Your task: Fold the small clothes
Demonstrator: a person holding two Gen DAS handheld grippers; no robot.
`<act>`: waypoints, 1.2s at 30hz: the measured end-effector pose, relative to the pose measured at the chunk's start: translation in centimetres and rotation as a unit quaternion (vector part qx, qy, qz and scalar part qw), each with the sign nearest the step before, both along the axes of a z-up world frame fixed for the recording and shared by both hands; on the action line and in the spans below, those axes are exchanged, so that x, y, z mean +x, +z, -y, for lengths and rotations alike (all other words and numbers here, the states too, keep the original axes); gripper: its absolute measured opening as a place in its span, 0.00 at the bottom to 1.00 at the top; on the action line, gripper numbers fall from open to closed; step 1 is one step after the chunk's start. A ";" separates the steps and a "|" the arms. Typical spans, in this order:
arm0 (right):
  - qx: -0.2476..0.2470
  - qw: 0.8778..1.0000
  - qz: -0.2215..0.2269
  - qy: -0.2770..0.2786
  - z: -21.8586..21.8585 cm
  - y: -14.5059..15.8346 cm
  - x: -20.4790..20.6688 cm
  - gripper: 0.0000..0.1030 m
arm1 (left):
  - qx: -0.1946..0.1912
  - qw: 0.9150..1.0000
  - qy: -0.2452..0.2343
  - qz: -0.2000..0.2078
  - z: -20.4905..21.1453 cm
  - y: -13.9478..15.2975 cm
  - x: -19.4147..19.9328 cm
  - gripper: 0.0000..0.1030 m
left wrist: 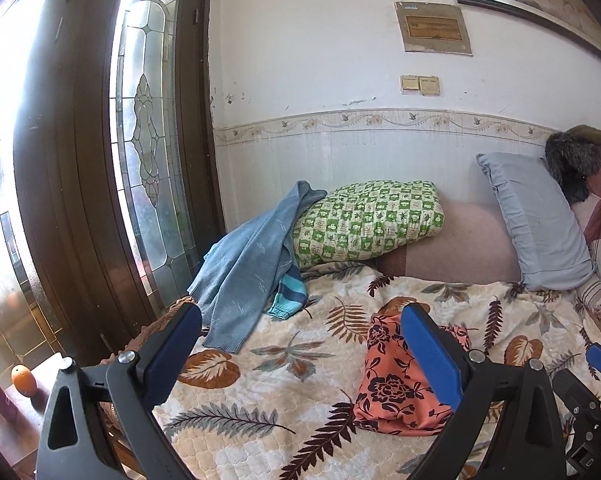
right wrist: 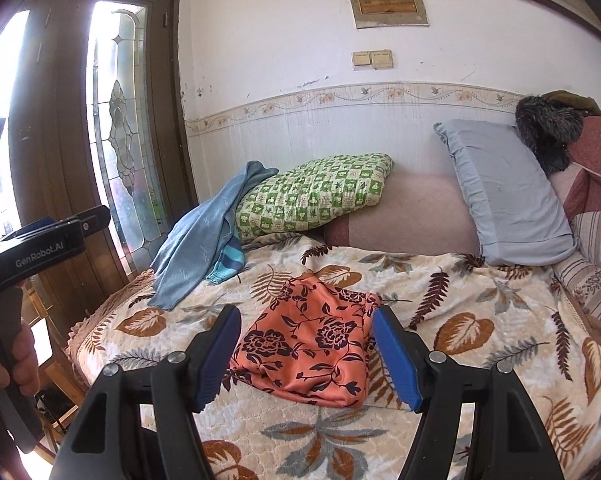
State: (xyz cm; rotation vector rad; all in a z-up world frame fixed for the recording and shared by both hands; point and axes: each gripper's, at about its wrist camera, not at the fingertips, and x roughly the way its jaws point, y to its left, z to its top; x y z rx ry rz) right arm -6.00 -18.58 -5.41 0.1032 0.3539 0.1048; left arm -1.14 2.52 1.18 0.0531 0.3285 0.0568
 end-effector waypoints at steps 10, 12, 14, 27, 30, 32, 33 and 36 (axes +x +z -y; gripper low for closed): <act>-0.002 1.000 0.000 -0.003 0.0 0.2 -0.1 0.70 | -0.011 1.000 0.005 -0.008 -0.6 -0.3 -0.3 0.97; -0.001 1.000 -0.004 -0.002 -0.2 0.0 -0.1 0.70 | -0.010 1.000 0.007 -0.011 -0.6 -0.5 -0.2 0.97; -0.003 1.000 -0.006 -0.001 -0.4 -0.2 0.0 0.70 | -0.010 1.000 0.006 -0.014 -0.7 -0.6 -0.1 0.97; -0.009 1.000 -0.011 0.006 -0.9 -0.7 0.4 0.70 | -0.017 1.000 0.013 -0.007 -1.3 -0.7 -0.1 0.97; -0.012 1.000 -0.011 0.008 -1.1 -0.8 0.5 0.70 | -0.016 1.000 0.017 -0.006 -1.3 -0.7 -0.1 0.97; -0.013 1.000 -0.012 0.010 -1.2 -0.9 0.6 0.70 | -0.016 1.000 0.016 -0.006 -1.5 -0.8 0.0 0.97; -0.014 1.000 -0.012 0.010 -1.2 -0.9 0.6 0.70 | -0.016 1.000 0.017 -0.006 -1.4 -0.7 -0.1 0.97; -0.016 1.000 -0.013 0.013 -1.4 -1.0 0.8 0.70 | -0.013 1.000 0.027 -0.002 -1.4 -0.9 0.0 0.97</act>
